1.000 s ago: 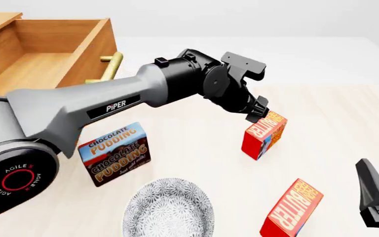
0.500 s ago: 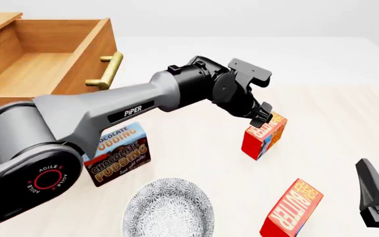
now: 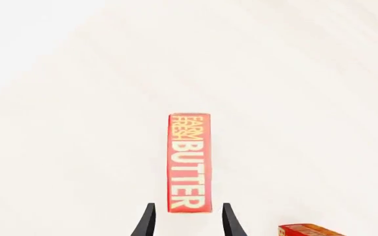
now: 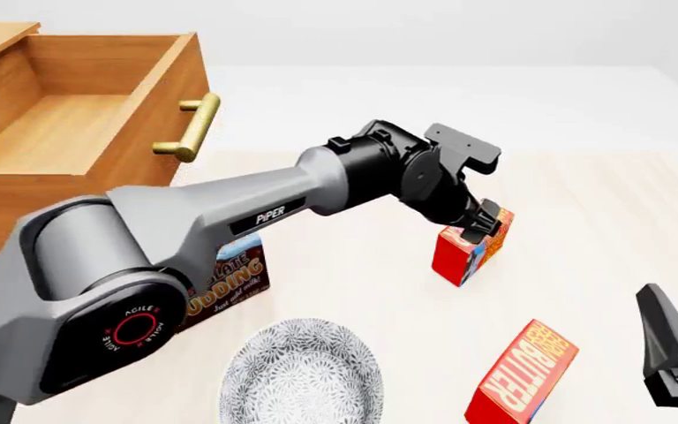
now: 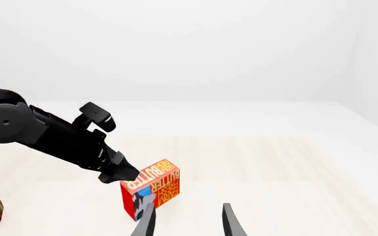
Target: Put the butter at the front in the top drawer of the cabinet and close it.
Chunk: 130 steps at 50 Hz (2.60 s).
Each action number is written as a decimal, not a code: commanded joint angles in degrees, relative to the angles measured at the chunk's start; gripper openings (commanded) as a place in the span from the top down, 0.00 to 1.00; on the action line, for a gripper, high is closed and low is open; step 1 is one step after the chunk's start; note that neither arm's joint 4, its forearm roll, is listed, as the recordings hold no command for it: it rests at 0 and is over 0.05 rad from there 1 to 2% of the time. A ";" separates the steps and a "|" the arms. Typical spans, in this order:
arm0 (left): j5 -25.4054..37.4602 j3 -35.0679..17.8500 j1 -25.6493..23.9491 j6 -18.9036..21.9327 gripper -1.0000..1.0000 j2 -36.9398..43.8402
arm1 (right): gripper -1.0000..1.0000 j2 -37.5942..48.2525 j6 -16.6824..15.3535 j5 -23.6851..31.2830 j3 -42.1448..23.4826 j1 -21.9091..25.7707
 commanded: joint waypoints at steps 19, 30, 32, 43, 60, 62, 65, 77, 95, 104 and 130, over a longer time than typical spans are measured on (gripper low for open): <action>-0.96 -2.95 -1.69 -2.25 0.00 5.33 | 0.00 -0.10 0.00 0.05 0.04 -0.01; -0.71 -4.06 -0.50 -1.53 0.00 6.88 | 0.00 -0.08 0.02 0.04 0.04 0.00; -0.14 -4.83 0.17 -0.96 0.00 7.51 | 0.00 -0.10 0.01 0.05 0.04 -0.01; -0.84 -4.44 0.19 -1.93 0.00 8.28 | 0.00 -0.09 0.01 0.04 0.04 -0.01; 0.40 -9.45 -0.51 -2.30 0.00 13.34 | 0.00 -0.09 0.02 0.04 0.04 -0.01; 0.64 -10.20 -0.47 -2.32 0.00 13.93 | 0.00 -0.08 0.02 0.04 0.04 -0.01; 1.09 -11.08 -0.46 -2.36 0.00 14.63 | 0.00 -0.08 0.01 0.04 0.04 0.00; 3.50 -16.05 -0.27 -2.04 0.00 17.82 | 0.00 -0.09 0.02 0.04 0.04 -0.01; 4.27 -12.58 -0.17 -0.50 1.00 8.61 | 0.00 -0.08 0.02 0.04 0.04 0.00; 5.38 -8.69 -0.64 -0.11 1.00 2.72 | 0.00 -0.07 0.00 0.04 0.04 0.00; 7.25 5.71 -3.83 -5.70 1.00 -17.35 | 0.00 -0.57 0.00 0.55 -0.01 -0.04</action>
